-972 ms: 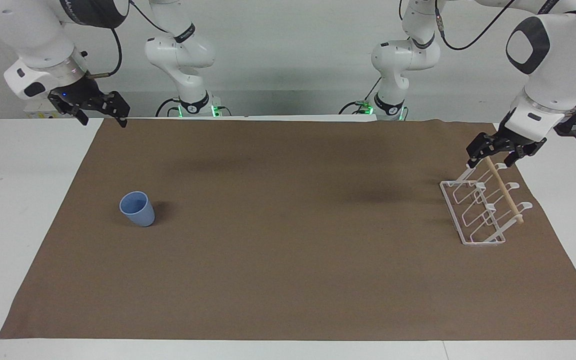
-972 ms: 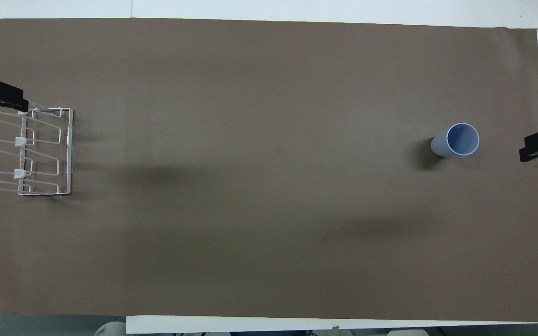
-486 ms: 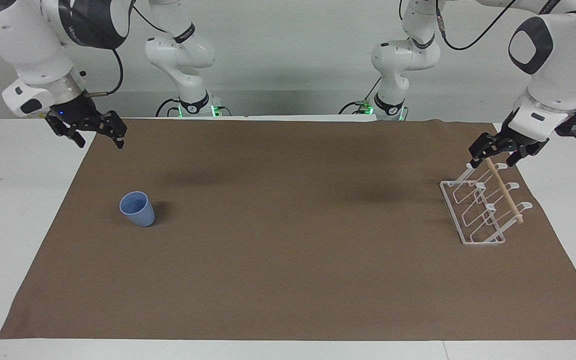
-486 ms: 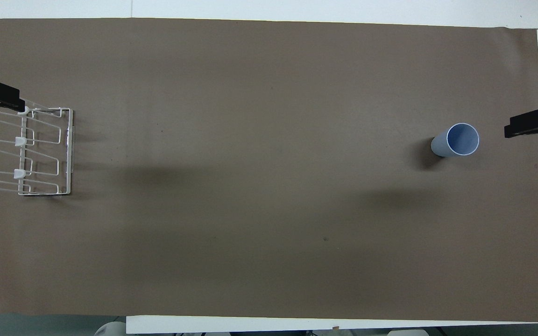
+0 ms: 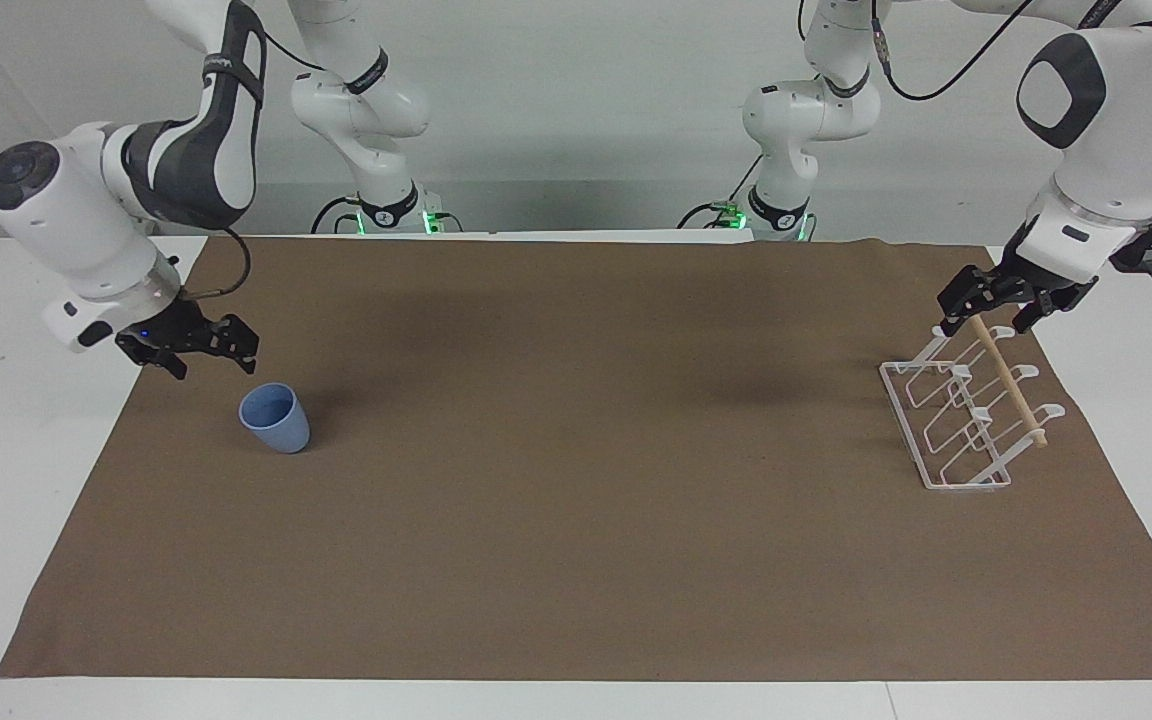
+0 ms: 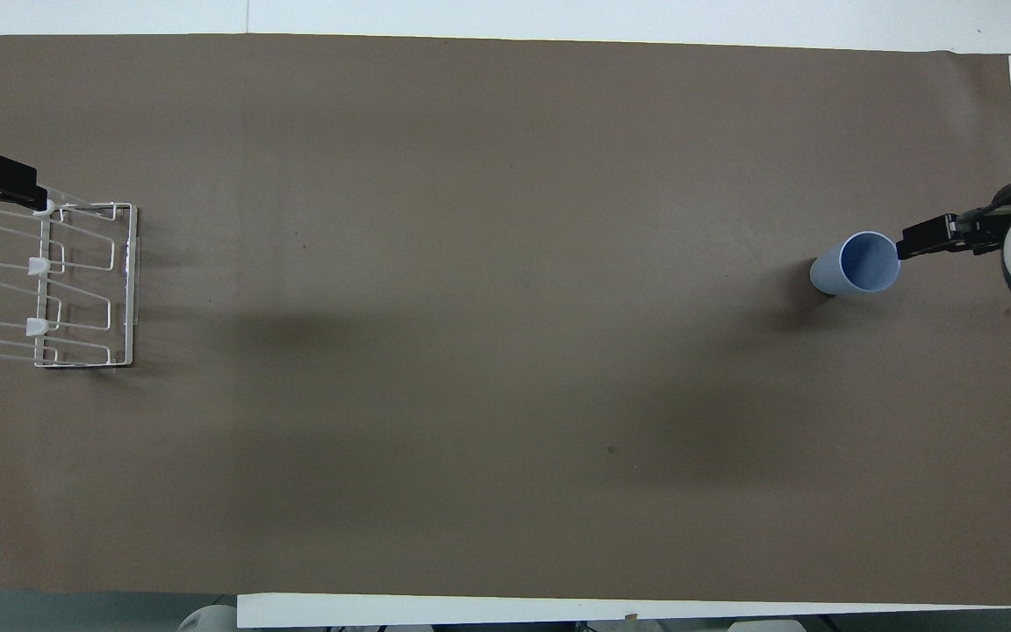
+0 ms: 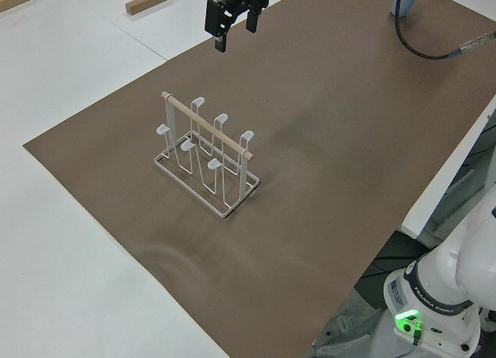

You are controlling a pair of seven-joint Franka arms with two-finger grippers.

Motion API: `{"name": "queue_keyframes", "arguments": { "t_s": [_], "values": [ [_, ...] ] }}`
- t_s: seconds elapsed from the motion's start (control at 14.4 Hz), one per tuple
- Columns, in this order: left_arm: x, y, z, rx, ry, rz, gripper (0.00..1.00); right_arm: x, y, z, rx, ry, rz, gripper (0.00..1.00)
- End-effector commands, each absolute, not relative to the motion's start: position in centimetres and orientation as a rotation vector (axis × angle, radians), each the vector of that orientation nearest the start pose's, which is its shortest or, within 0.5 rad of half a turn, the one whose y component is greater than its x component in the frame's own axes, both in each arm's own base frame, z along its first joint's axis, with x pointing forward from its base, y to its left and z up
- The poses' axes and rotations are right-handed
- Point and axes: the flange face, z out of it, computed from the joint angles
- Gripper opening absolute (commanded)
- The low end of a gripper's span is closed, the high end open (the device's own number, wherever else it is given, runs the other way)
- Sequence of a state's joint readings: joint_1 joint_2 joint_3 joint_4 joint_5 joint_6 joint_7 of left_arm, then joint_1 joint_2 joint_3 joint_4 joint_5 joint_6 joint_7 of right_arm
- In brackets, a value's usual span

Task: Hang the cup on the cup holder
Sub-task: 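Reach the right gripper to the blue cup rim and grasp it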

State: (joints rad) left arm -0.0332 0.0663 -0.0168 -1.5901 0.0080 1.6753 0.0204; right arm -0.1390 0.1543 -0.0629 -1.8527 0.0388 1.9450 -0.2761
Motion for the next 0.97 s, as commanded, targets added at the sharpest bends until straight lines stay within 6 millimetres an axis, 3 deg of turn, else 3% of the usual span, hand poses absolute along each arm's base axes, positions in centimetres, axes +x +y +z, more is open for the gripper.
{"name": "queue_keyframes", "arguments": {
  "t_s": [0.0, 0.28, 0.56, 0.76, 0.9],
  "values": [
    [57.3, -2.7, 58.8, -3.136, 0.104, -0.029, 1.0, 57.8, -12.1, 40.5, -3.075, -0.122, 0.083, 0.96],
    [57.3, -2.7, 58.8, -3.136, 0.104, -0.029, 1.0, 57.7, -12.0, 36.6, -3.084, -0.136, 0.064, 0.87],
    [57.3, -2.6, 58.8, -3.136, 0.102, -0.029, 1.0, 57.9, -11.7, 35.3, -3.082, -0.142, 0.083, 0.67],
    [57.3, -2.7, 58.8, -3.136, 0.104, -0.029, 1.0, 58.1, -11.4, 34.5, -3.079, -0.15, 0.1, 0.4],
    [57.3, -2.6, 58.8, -3.136, 0.102, -0.029, 1.0, 58.3, -11.2, 34.1, -3.077, -0.156, 0.11, 0.07]
  ]
}}
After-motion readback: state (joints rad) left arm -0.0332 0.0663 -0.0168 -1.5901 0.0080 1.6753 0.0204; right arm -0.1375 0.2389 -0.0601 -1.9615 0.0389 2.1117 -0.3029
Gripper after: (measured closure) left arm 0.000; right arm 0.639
